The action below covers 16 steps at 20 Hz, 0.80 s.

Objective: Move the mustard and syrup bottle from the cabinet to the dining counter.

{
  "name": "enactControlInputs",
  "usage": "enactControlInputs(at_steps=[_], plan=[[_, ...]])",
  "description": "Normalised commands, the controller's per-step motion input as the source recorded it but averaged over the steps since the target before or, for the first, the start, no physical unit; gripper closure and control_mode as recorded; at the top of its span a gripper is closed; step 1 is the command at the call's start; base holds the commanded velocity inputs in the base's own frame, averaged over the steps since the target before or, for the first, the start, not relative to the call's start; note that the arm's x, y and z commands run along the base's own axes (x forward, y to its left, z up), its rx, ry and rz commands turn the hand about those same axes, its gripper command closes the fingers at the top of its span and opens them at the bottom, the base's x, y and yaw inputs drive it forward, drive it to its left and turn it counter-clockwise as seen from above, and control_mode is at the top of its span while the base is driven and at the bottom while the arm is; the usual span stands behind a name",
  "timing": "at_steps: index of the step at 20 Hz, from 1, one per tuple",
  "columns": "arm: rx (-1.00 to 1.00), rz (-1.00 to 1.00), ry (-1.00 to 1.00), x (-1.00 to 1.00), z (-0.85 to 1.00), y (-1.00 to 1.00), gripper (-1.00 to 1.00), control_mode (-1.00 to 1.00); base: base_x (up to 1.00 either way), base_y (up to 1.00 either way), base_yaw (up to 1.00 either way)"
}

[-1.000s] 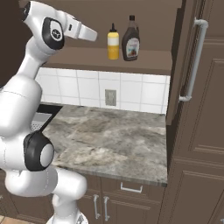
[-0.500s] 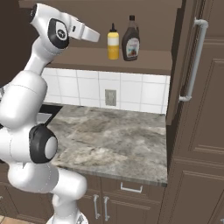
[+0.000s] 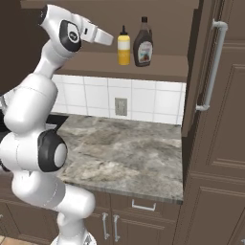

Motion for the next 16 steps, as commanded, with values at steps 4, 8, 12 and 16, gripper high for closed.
enactControlInputs(at_steps=[4,8,12,16], plan=[[0.0,0.0,0.01,0.32,-0.01,-0.08,-1.0,-1.0,0.0,0.0,0.0],[0.0,0.0,0.03,0.33,-0.06,-0.03,-1.0,-1.0,0.0,0.0,0.0],[0.0,0.0,0.05,0.32,-0.03,-0.01,-1.0,-1.0,0.0,0.0,0.0],[0.0,0.0,0.04,0.33,0.0,-0.02,-1.0,-1.0,0.0,0.0,0.0]])
